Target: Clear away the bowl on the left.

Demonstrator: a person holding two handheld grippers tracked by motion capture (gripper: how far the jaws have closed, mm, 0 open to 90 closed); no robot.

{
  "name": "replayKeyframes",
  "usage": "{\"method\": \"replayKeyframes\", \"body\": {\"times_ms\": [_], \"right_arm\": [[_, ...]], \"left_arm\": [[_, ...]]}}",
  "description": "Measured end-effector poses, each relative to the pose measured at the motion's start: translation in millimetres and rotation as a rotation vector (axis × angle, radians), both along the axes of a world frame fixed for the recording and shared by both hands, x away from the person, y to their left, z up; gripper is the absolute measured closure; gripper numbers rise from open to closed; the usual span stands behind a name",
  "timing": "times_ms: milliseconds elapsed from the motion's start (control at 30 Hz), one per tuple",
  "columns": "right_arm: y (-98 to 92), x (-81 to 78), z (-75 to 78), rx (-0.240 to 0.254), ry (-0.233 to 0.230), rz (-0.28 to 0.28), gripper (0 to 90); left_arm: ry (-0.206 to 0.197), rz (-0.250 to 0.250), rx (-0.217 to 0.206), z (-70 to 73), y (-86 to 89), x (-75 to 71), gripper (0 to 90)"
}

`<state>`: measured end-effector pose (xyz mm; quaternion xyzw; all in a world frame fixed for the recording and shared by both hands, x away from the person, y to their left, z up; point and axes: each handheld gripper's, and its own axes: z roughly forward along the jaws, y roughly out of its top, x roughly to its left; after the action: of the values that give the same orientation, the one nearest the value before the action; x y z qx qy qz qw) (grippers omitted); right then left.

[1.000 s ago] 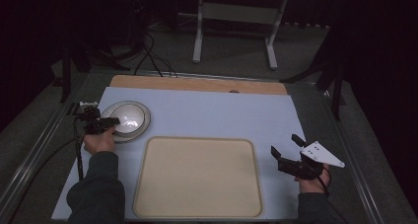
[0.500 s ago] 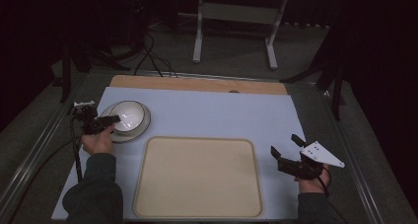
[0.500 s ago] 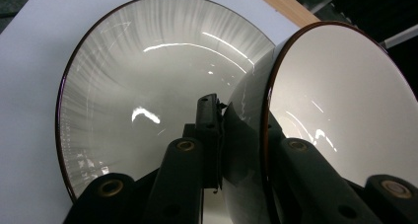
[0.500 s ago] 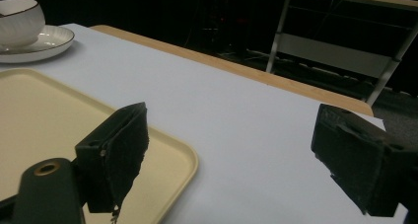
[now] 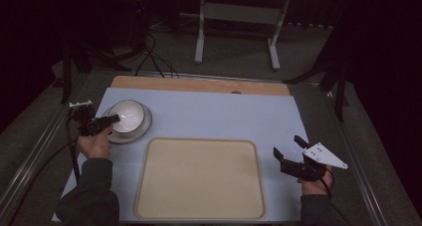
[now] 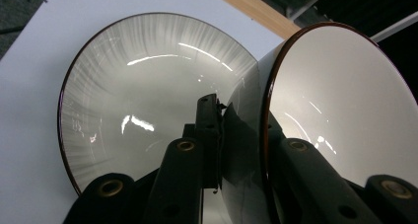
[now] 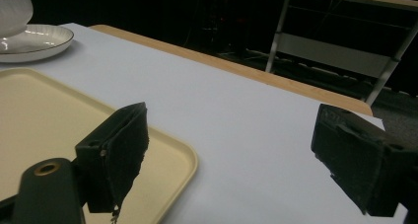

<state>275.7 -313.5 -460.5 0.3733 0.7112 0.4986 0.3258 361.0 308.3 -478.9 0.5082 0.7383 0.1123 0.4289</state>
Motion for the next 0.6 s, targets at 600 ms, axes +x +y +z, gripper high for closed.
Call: {"method": "replayKeyframes", "body": {"times_ms": [600], "right_arm": [[0.0, 0.0, 0.0, 0.001, -0.001, 0.001, 14.0]], "left_arm": [[-0.076, -0.063, 0.045, 13.0, -12.5, -13.7, 79.7]]}}
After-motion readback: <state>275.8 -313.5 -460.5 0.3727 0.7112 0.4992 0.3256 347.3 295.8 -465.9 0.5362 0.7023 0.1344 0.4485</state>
